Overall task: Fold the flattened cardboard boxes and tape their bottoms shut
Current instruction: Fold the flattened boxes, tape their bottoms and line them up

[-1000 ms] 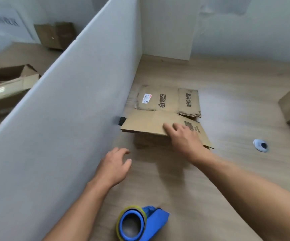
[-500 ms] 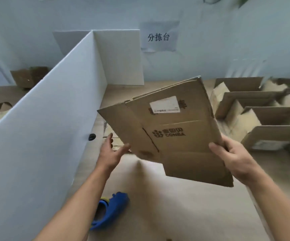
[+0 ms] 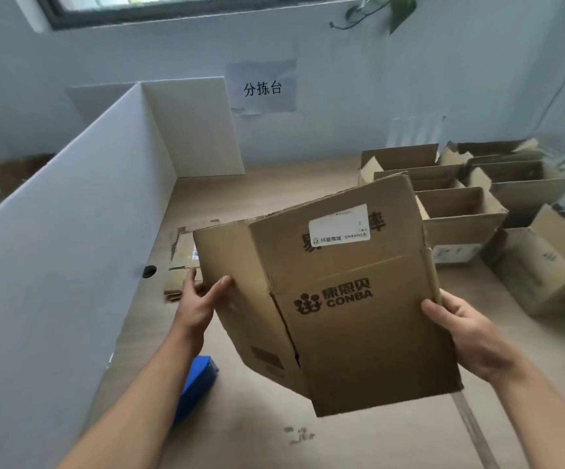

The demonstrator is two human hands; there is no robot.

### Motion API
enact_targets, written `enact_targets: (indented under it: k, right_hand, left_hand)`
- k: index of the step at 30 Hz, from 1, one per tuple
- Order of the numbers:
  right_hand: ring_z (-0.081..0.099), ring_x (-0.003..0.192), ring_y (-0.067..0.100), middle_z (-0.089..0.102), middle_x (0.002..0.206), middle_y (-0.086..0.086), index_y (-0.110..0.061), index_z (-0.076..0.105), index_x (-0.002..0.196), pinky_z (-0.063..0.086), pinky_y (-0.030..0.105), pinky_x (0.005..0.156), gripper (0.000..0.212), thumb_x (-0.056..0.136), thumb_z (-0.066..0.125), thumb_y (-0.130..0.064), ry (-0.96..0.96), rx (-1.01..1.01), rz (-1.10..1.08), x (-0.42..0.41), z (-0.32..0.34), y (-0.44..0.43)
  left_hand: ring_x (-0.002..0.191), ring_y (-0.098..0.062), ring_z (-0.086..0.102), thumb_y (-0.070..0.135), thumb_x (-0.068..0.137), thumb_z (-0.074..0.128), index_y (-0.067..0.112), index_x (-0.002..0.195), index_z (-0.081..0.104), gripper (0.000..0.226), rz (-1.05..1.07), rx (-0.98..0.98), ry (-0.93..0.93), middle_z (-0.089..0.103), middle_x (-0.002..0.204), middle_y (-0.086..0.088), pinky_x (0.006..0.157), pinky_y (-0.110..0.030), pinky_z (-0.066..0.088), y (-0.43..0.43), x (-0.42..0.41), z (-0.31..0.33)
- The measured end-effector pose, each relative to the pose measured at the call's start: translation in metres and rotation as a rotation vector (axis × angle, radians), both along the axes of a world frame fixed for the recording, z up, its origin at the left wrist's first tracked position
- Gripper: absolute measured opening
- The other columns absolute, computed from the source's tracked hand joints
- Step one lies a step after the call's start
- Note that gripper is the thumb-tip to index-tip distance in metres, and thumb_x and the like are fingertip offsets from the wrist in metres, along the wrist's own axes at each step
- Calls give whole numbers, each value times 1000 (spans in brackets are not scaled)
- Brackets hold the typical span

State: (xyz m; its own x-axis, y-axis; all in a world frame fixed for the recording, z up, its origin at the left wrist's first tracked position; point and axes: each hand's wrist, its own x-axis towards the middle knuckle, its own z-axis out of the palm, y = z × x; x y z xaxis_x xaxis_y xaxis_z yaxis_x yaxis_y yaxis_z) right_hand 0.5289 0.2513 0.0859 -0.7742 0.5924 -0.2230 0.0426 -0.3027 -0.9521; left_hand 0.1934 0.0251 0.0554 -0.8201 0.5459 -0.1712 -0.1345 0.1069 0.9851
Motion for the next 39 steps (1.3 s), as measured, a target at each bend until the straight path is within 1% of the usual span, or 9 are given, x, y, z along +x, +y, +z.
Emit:
enact_targets:
  k: [6,12,16,20,24,28,33,37,39]
  right_hand:
    - [67,108,23,71,115,2,-33,63,120,57,39,86,62,66,85,-53,-28,255,-158,6,-6,0]
    - [57,108,11,61,114,-7,-31,48,124,50,31,81,54,80,76,-18,-44,232,-382,-1,-55,-38]
    - [55,120,2,63,125,-18,-33,51,134,45,27,97,56,86,65,-58,-46,240,-269,1,-81,-58]
    - [61,105,-7,69,107,-25,-36,62,109,45,28,95,21,105,44,-26,-92,154,-360,-11,-83,-62]
    - [64,90,0,68,104,-10,-33,60,108,47,32,80,20,106,43,-23,-25,155,-584,-17,-68,-60]
    - [58,91,-11,65,96,-30,-35,58,111,42,32,86,23,103,39,-46,6,273,-582,-16,-66,-67]
    - [53,113,-2,60,118,-20,-24,49,132,39,34,100,92,70,46,-92,13,193,-412,-15,-77,-71]
    - [43,136,0,49,144,-24,-42,39,147,36,33,103,89,73,44,-91,10,171,-321,-14,-70,-67]
    - [46,135,3,51,144,-18,-44,38,147,40,33,107,59,93,48,-65,-6,262,-311,-21,-65,-63]
  left_hand:
    - [113,-26,63,53,57,86,21,135,48,93,46,87,93,63,125,-12,97,-46,52,-19,7,11]
    - [96,-6,60,27,70,84,16,124,51,64,96,81,173,62,112,4,78,-22,50,-53,39,-8]
    - [108,-17,64,32,79,81,14,123,56,54,79,90,101,67,117,-4,82,-23,55,-77,42,-32]
    - [97,-17,64,9,97,58,17,105,59,12,177,109,58,67,107,-3,72,-15,56,-80,53,-36]
    - [90,-5,65,26,93,64,20,105,62,13,170,165,96,68,105,2,73,-13,54,-83,56,-32]
    - [74,5,58,81,50,76,23,113,61,87,118,122,149,67,89,21,61,-9,48,-96,50,-33]
    - [128,-15,54,32,95,61,19,135,51,43,65,177,31,62,132,4,109,-32,43,-89,58,-36]
    - [123,-11,58,56,77,74,22,133,51,69,-47,135,39,63,133,5,97,-23,51,-82,59,-27]
    - [115,-14,63,33,89,69,19,125,57,40,26,138,37,65,129,-3,90,-22,55,-78,55,-29]
